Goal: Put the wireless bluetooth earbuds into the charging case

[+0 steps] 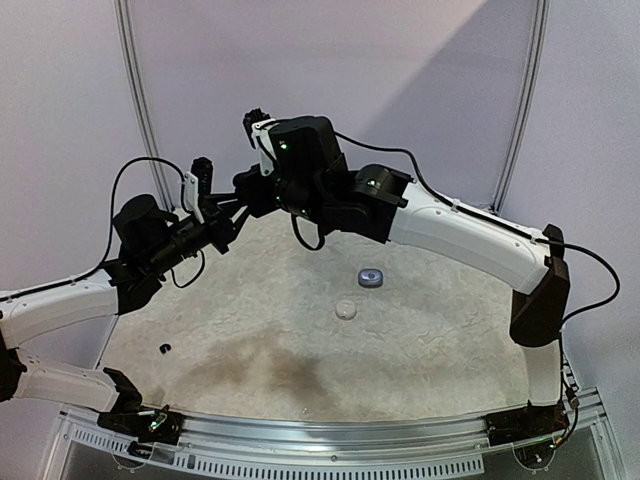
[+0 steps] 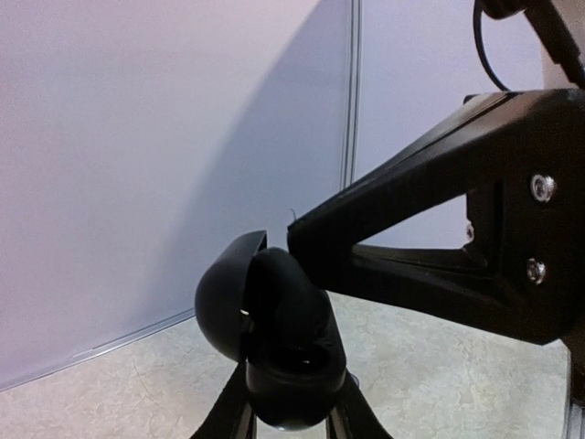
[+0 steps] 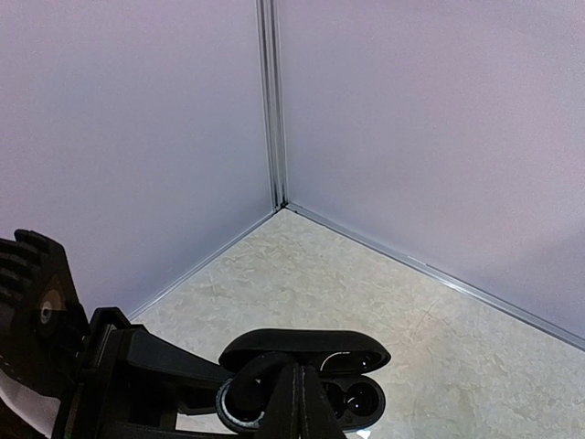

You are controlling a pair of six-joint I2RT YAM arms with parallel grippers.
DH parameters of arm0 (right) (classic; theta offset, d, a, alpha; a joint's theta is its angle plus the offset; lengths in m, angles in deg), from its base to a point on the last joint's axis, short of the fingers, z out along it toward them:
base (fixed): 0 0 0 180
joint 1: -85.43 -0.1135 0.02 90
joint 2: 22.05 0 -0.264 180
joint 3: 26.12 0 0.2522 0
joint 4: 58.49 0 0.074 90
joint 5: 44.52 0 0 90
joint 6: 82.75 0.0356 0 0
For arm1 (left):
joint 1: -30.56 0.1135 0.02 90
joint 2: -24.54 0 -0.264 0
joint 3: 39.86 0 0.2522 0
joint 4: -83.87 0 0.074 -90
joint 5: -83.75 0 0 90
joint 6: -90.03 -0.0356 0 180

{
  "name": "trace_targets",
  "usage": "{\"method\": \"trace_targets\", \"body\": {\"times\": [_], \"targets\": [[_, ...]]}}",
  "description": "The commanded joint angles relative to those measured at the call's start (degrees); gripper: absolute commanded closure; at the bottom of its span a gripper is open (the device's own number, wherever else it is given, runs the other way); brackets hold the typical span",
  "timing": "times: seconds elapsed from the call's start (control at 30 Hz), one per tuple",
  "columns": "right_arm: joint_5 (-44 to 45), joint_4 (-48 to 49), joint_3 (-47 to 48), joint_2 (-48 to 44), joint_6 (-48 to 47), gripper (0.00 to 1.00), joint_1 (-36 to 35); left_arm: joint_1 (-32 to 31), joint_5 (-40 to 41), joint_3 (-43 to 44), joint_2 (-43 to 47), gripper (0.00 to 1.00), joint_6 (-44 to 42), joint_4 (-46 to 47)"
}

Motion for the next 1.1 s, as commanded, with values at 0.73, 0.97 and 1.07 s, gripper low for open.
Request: {"method": "trace_targets", "body": {"times": [0.73, 0.97, 1.07], "targets": [[-2.0, -6.8, 2.1, 3.7, -0.4, 0.87, -0.2, -0.7, -1.8, 1.7, 1.3, 1.00, 0.1, 2.9], [-2.0, -4.7, 2.1, 3.2, -0.9, 0.83, 0.5, -0.7, -2.6, 1.6, 1.4, 1.00, 0.4, 2.8], [-2.2, -4.9, 2.1, 3.3, -1.0, 0.82, 0.7, -0.7, -2.8, 1.6, 1.5, 1.00, 0.3, 2.6]]}}
